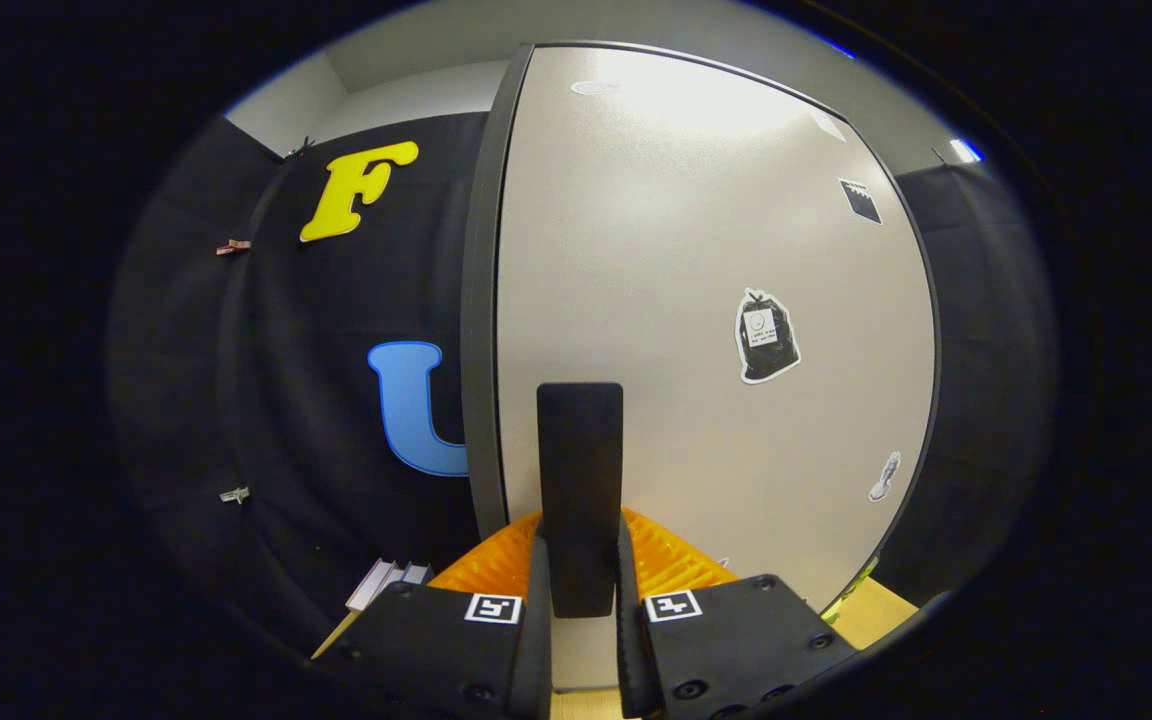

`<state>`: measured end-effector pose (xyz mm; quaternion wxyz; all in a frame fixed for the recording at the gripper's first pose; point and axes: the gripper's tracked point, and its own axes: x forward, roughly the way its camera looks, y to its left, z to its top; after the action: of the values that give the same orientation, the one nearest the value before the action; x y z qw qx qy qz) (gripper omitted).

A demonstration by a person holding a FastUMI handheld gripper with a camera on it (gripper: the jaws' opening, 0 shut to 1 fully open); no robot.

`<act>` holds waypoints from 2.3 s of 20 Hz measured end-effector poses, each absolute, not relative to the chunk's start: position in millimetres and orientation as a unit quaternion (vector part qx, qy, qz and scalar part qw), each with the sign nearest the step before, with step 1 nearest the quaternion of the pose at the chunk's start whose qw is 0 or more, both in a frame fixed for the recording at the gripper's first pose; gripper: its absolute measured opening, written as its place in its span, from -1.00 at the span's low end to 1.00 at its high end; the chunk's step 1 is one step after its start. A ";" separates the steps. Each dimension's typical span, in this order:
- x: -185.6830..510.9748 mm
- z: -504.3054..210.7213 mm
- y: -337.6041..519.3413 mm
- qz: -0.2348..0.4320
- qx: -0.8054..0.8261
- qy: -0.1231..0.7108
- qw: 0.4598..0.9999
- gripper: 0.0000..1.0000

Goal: Open the shoe cabinet door, grab the shoes and put them into the shoe cabinet, then close the shoe cabinet door.

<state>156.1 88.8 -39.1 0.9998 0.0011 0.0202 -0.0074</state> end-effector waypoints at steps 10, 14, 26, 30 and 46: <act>78.6 -36.4 65.3 0.032 0.013 0.026 0.999 -0.40; 34.6 -33.9 41.3 0.036 0.011 0.024 0.999 -0.40; -67.4 -27.4 -58.8 0.085 0.012 0.047 0.995 -0.41; -88.9 -25.1 -90.3 0.093 0.003 0.046 0.995 -0.42; -187.2 18.8 -233.9 -0.006 -0.021 -0.011 1.000 -0.43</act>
<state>-187.2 -233.9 18.8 0.9997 -0.0210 -0.0109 -0.0058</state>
